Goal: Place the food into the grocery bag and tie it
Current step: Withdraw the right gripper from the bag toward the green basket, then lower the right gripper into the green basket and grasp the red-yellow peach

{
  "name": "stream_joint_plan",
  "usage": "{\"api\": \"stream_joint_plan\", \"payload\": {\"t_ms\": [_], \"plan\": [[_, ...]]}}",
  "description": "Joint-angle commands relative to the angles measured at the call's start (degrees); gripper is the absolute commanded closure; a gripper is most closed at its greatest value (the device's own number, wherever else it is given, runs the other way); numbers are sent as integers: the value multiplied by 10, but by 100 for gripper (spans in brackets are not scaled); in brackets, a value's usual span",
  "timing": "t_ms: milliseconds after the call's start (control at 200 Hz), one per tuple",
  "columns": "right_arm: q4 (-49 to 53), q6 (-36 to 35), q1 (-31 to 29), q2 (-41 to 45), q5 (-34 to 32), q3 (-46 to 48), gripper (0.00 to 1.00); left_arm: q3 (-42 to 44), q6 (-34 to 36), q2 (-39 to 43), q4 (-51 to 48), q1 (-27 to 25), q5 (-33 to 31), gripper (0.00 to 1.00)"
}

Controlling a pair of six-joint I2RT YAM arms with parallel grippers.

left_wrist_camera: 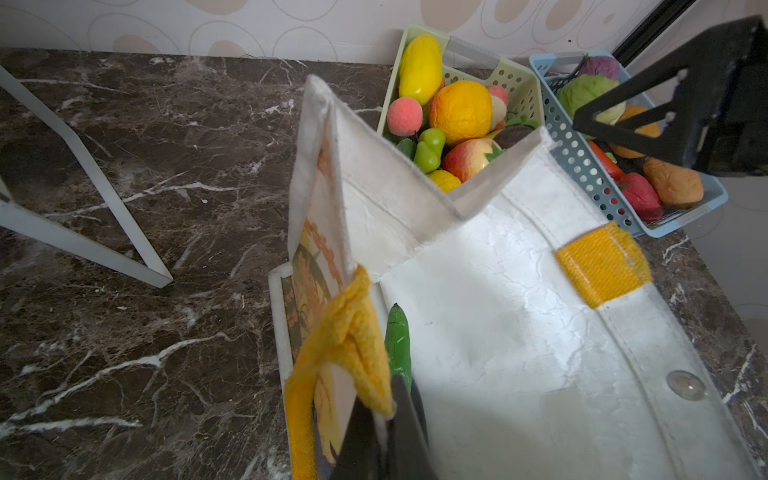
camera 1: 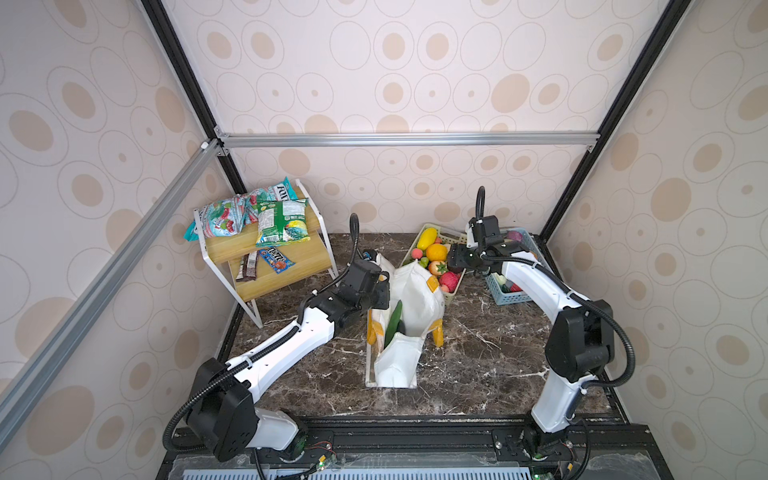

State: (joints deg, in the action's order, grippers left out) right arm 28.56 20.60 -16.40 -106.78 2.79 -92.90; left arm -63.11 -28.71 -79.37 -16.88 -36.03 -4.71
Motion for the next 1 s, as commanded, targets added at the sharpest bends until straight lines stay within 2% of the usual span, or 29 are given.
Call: {"api": "stream_joint_plan", "payload": {"t_ms": [0, 415, 560, 855, 995], "plan": [[-7, -8, 1, -32, 38, -27, 22, -7, -7, -7, -3, 0, -11, 100], [-48, 17, -20, -125, 68, -64, 20, -19, -12, -16, -13, 0, -7, 100], [-30, 15, -29, -159, 46, -100, 20, -31, -7, -17, -22, 0, -7, 100], [-14, 18, -33, -187, 5, -116, 20, -34, 1, -11, -27, 0, -10, 100], [-7, 29, -34, -195, -20, -119, 25, -33, 0, -13, -25, 0, -8, 100]]}}
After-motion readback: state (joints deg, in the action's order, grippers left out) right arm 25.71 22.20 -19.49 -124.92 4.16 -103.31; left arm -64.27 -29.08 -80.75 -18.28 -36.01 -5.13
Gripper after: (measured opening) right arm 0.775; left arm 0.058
